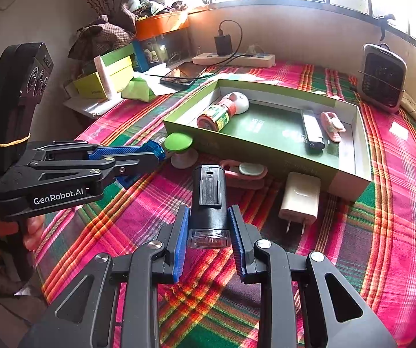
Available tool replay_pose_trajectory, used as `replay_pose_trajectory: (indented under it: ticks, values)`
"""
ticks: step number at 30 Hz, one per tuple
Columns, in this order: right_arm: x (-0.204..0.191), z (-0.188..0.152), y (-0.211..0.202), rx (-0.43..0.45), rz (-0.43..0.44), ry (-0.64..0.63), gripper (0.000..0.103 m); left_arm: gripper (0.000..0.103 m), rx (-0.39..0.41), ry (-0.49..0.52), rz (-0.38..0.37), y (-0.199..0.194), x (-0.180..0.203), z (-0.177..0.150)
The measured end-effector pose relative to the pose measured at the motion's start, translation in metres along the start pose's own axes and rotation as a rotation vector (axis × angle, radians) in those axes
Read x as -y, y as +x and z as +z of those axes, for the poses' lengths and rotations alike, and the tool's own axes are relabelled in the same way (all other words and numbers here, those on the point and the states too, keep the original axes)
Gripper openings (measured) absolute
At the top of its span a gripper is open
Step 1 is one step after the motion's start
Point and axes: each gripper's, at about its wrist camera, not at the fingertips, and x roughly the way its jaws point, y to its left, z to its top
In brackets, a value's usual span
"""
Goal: Organize rigid objects
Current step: 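Carry the blue USB stick and black flashlight over the green box with both tools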
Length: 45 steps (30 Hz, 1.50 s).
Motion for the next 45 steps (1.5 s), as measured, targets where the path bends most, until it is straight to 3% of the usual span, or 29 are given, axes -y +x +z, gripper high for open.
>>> replay_pose_trajectory:
  ticks: [20,35,45]
  values:
    - [0.048,0.038,-0.008,0.035,-0.106,0.079,0.029,0.021,0.044,0.01,-0.074,0.012,0.01,0.074]
    - [0.082,0.066,0.029,-0.019,-0.1,0.121,0.029,0.021,-0.036,-0.005,-0.145,0.071,0.019,0.123]
    - [0.091,0.072,0.051,-0.07,-0.082,0.114,0.029,0.021,-0.105,-0.003,-0.123,0.112,0.02,0.13]
